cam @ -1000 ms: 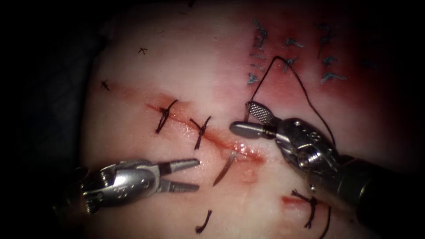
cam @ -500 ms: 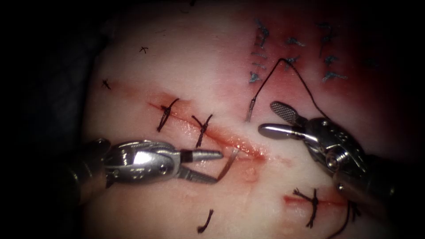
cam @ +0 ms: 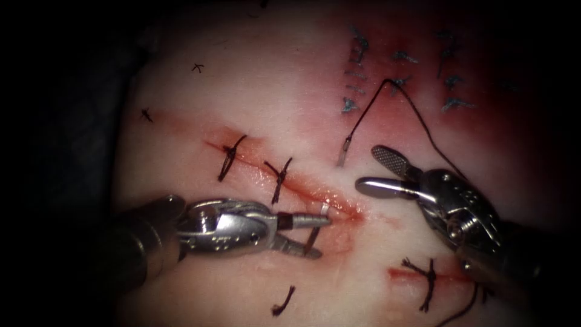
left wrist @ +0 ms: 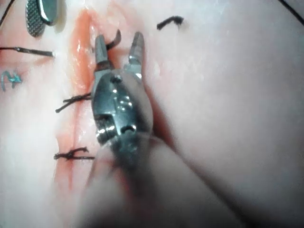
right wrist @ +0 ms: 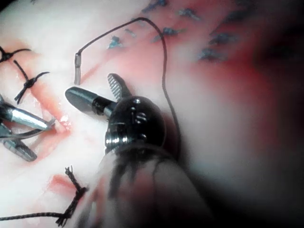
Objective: Wound Closure
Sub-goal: With the left grasper pull the needle through the skin.
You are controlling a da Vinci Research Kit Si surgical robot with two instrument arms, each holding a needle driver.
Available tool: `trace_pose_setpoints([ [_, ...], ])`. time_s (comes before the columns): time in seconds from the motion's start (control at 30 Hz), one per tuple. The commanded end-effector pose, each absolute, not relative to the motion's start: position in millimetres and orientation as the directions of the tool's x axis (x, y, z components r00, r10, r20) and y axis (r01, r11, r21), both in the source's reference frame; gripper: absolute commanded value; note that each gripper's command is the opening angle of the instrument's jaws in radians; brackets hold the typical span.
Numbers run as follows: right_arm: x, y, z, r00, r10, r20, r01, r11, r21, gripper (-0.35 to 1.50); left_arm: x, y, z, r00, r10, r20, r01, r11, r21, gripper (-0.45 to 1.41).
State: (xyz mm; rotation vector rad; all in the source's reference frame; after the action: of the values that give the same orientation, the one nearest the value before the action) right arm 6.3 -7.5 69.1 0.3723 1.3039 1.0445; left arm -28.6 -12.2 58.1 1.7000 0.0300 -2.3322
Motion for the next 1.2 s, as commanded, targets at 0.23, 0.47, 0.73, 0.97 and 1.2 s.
trace_pose_setpoints([
  [0.23, 6.3, -8.1, 69, -0.052, 0.758, -0.650, -0.420, 0.574, 0.703, 0.96, -28.5, -9.4, 58, -0.283, -0.064, -0.957, 0.185, -0.983, 0.011, -0.35],
  [0.47, 6.3, -8.3, 69, 0.004, 0.712, -0.702, -0.420, 0.638, 0.645, 0.78, -28.6, -10.5, 57, -0.273, 0.101, -0.957, 0.258, -0.950, -0.174, -0.35],
  [0.73, 6.6, -8.6, 69, 0.052, 0.676, -0.735, -0.391, 0.691, 0.608, 0.94, -28.4, -12.3, 53, -0.231, 0.282, -0.931, 0.350, -0.869, -0.350, -0.35],
  [0.97, 7.0, -9.5, 68, 0.087, 0.660, -0.746, -0.371, 0.716, 0.591, 0.89, -28.0, -11.1, 49, -0.271, 0.521, -0.809, 0.359, -0.725, -0.587, -0.35],
  [1.2, 7.4, -11.0, 67, 0.086, 0.658, -0.748, -0.354, 0.722, 0.595, 0.89, -26.2, -10.4, 47, -0.323, 0.665, -0.673, 0.374, -0.564, -0.736, -0.35],
])
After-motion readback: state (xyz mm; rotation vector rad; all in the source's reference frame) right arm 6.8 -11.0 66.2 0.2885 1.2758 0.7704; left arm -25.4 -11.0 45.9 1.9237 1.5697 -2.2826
